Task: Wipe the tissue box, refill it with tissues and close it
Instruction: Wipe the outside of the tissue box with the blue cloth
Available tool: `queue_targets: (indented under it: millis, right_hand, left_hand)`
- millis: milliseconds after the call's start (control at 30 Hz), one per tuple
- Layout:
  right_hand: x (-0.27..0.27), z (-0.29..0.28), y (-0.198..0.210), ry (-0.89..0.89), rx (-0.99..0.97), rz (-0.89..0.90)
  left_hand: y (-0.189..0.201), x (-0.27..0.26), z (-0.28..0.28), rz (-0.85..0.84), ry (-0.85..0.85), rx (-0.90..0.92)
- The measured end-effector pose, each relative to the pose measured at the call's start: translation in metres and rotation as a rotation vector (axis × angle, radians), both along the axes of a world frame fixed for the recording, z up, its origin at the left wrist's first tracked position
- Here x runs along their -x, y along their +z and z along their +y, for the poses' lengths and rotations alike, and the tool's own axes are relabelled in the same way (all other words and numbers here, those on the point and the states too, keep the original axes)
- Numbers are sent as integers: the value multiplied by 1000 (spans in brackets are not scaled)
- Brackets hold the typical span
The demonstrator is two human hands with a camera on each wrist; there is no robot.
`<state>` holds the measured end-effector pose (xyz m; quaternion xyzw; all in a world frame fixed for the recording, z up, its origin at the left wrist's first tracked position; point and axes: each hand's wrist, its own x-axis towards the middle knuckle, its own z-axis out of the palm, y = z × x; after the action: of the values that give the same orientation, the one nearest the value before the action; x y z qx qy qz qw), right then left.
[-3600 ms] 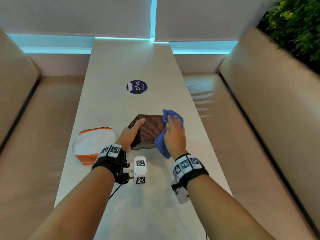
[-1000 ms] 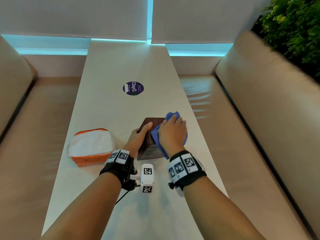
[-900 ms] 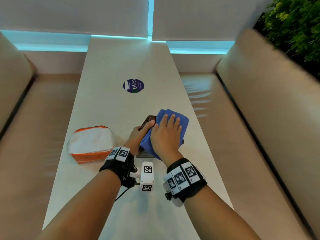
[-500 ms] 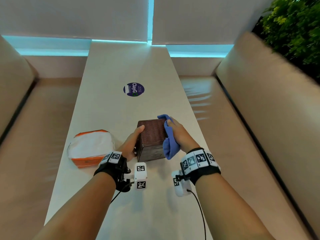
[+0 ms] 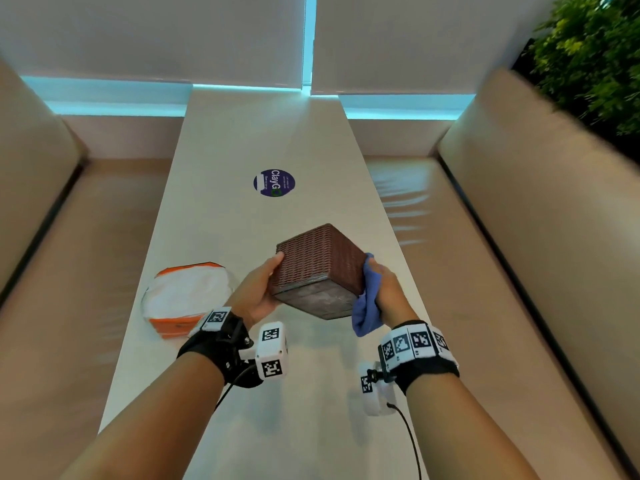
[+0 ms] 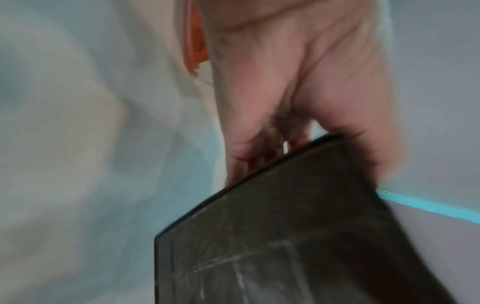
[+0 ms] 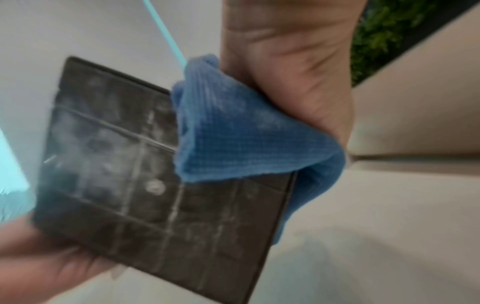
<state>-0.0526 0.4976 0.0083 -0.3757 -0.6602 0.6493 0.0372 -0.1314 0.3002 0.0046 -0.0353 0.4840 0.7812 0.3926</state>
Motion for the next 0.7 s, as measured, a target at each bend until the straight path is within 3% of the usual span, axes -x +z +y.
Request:
queue_targets:
  millis: [67, 100, 233, 367, 467, 533, 600, 700]
  right_hand:
    - [-2, 5, 5, 14, -300, -29]
    - [-6, 5, 6, 47, -360, -18]
    - [-12, -9, 4, 76, -450, 20]
    - [-3, -26, -3, 14, -632, -122]
    - [1, -52, 5, 205, -863, -235]
    - [2, -72, 9, 425, -1053, -167]
    - [2, -74, 9, 577, -1123, -99]
    - [3, -53, 3, 551, -1097, -109]
  left_hand:
    - [2, 7, 2, 84, 51, 158]
    - [3, 6, 3, 122, 33, 224]
    - [12, -7, 9, 200, -189, 373]
    - [7, -11, 11, 145, -199, 397]
    - [7, -11, 11, 123, -161, 431]
    - [7, -10, 10, 128, -162, 452]
    - [5, -11, 7, 124, -157, 467]
    - [0, -10, 3, 105, -137, 493]
